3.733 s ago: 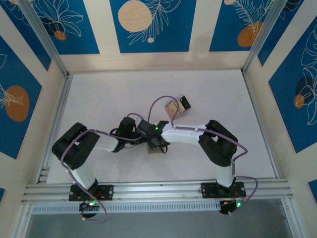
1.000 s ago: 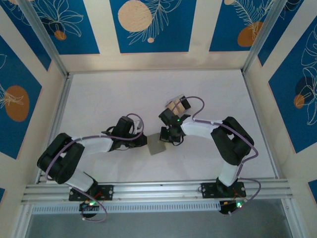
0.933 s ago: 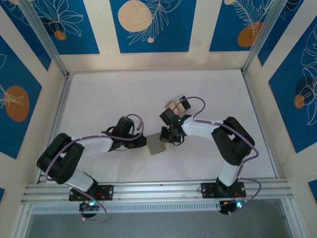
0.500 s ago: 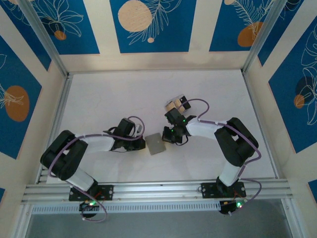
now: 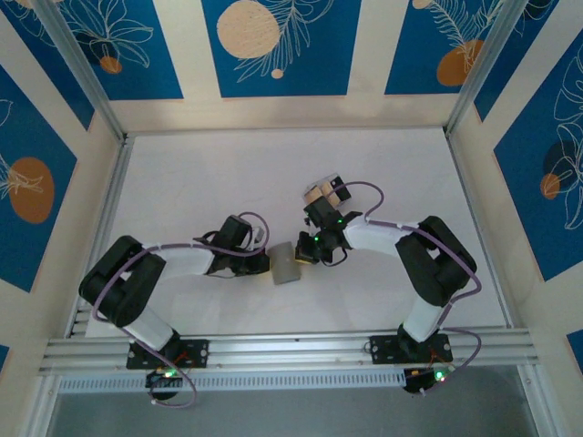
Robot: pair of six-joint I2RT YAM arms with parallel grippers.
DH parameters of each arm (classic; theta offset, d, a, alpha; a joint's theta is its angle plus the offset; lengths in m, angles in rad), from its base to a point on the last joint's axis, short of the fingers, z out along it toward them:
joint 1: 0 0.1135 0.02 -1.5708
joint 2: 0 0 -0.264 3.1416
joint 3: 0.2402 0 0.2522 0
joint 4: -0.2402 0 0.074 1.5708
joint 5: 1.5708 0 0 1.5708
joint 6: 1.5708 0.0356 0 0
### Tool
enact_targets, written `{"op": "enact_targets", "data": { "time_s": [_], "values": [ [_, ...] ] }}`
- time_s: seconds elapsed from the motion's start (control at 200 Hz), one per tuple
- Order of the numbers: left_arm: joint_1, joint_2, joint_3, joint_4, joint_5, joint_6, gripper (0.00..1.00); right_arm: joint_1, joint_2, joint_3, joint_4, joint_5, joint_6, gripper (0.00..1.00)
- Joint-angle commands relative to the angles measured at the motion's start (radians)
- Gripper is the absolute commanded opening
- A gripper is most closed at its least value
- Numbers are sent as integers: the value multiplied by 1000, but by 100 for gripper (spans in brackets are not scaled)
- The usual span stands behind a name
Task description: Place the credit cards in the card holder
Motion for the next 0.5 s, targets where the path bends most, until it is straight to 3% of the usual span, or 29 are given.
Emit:
{"op": "enact_targets", "data": {
  "time_s": [0.0, 0.345, 0.495],
  "values": [
    [-50, 78, 12, 59, -17, 5, 0, 2, -69, -11, 57, -110, 8, 0],
    [-65, 99, 81, 115, 38, -25, 0, 0, -94, -9, 131, -192, 33, 2],
    [-60, 56, 66, 70, -26, -36, 0, 13, -45, 1, 182, -227, 53, 3]
  ]
}}
